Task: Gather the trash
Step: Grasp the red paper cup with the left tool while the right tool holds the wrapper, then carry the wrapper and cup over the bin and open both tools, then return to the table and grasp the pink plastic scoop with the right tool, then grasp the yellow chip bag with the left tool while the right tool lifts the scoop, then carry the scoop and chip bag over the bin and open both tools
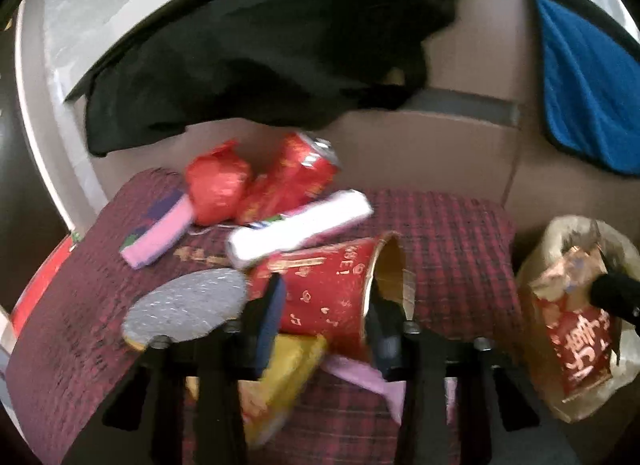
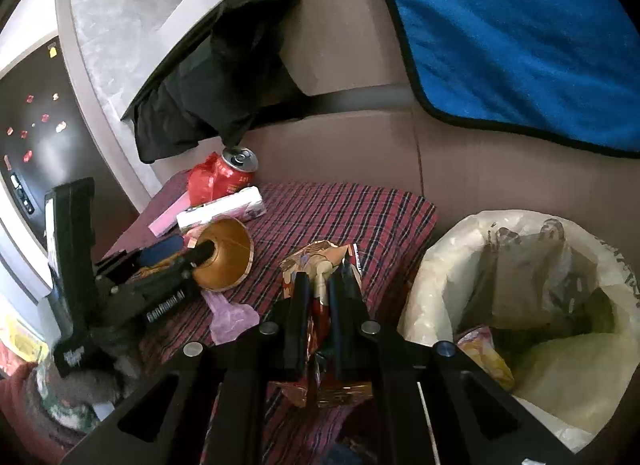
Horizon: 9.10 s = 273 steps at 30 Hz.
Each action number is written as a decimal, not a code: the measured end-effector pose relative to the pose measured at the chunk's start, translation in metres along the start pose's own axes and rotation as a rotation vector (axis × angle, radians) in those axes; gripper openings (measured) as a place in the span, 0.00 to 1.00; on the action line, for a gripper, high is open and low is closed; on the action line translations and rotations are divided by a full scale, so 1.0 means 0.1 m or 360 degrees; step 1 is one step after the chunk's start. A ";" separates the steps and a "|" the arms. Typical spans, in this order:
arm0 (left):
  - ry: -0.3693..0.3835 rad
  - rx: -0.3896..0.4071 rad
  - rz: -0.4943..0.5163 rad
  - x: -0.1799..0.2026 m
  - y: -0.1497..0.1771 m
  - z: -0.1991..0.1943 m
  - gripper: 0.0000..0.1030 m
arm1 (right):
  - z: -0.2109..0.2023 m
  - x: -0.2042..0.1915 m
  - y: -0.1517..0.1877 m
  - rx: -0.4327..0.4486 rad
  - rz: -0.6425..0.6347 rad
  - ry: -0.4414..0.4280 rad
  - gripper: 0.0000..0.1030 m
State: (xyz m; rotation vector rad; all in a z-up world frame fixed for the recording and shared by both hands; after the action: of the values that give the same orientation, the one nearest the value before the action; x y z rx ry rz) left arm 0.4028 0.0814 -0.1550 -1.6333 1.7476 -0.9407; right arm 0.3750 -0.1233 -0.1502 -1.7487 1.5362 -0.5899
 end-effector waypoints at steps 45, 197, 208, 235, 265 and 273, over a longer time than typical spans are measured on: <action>0.0571 0.0550 0.0189 1.87 -0.75 -1.54 0.05 | -1.99 0.90 -0.75 0.0642 -0.0073 0.0461 0.09; 0.0402 -0.0172 -0.0723 -1.13 0.81 -0.36 0.45 | -0.07 -0.99 0.37 -0.0087 -0.0272 0.0066 0.41; 0.0433 -0.0141 -0.0686 -1.14 0.79 -0.45 0.19 | -0.03 -1.06 0.54 -0.0158 -0.0241 0.0056 0.41; 0.0573 0.0432 -0.0067 0.13 -0.31 -1.84 0.16 | -1.54 -0.63 -0.38 0.0422 -0.0205 0.0293 0.41; 0.0731 0.0207 0.0131 2.08 -0.39 -0.65 0.16 | -1.36 1.42 -0.35 0.0380 0.0102 0.0533 0.41; 0.0723 0.0131 0.0113 2.18 -0.27 -0.39 0.16 | -1.12 1.58 -0.23 0.0310 0.0136 0.0500 0.41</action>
State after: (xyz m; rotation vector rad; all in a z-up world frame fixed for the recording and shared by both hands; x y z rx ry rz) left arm 0.3670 -0.1308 -0.0966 -1.3669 2.0098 -1.4120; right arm 0.3361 -0.3010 -0.0809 -1.4869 1.6907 -0.9725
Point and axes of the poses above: each gripper's, at about its wrist camera, not at the fingertips, and z roughly the way its jaws point, x to its right, y to its underside, the point moved 7 cm from there along z, roughly the way its jaws point, and after that the axes turned 15 degrees about y, right-handed, at the moved point
